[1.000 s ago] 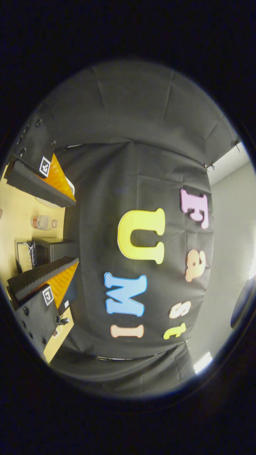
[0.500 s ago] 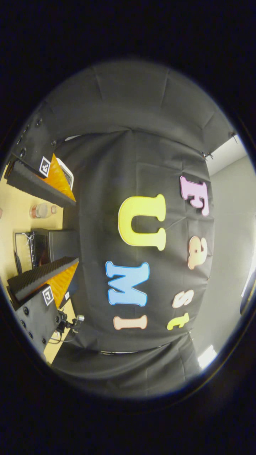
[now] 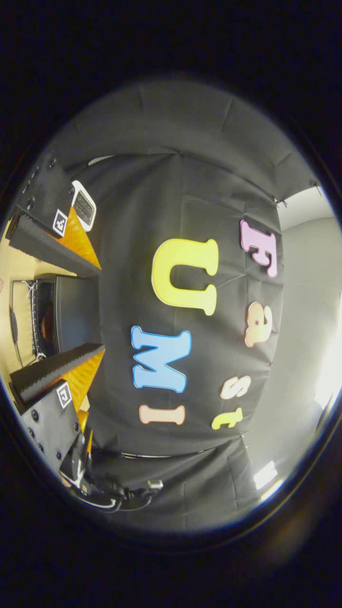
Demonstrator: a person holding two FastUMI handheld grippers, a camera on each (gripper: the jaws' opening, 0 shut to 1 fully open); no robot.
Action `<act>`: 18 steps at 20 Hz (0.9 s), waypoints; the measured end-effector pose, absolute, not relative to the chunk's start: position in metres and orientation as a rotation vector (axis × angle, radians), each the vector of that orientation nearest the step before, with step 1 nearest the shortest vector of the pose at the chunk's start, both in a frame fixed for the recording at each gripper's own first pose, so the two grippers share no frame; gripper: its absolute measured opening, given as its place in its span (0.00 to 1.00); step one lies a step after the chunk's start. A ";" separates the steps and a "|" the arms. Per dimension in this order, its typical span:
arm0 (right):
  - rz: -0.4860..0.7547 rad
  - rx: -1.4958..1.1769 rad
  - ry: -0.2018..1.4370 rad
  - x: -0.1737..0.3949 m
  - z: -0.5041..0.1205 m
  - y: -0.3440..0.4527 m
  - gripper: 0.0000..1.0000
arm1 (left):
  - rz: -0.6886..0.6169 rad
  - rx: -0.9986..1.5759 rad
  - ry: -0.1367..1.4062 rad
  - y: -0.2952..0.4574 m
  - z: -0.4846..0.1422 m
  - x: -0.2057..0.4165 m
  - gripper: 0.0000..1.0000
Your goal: Open the electric oven with the left hand, put the food in, and close the electric oven.
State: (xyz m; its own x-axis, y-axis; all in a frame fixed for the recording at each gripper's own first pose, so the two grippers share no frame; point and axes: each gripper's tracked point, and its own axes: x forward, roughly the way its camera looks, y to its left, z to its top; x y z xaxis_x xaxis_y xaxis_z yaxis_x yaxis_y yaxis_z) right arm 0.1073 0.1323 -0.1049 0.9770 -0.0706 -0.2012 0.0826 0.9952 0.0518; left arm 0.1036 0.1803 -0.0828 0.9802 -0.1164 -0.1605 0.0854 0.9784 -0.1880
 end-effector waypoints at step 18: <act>-0.059 0.018 -0.017 0.061 0.030 0.092 0.97 | -0.109 -0.113 0.166 0.118 -0.058 0.118 1.00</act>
State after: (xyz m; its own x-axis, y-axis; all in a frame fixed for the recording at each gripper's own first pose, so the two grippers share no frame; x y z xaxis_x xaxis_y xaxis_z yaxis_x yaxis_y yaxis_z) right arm 0.0605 0.0919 0.0298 0.9981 -0.0589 0.0166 0.0585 0.9981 0.0188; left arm 0.1176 0.1181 -0.0583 0.9803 -0.1172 -0.1587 0.0985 0.9878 -0.1207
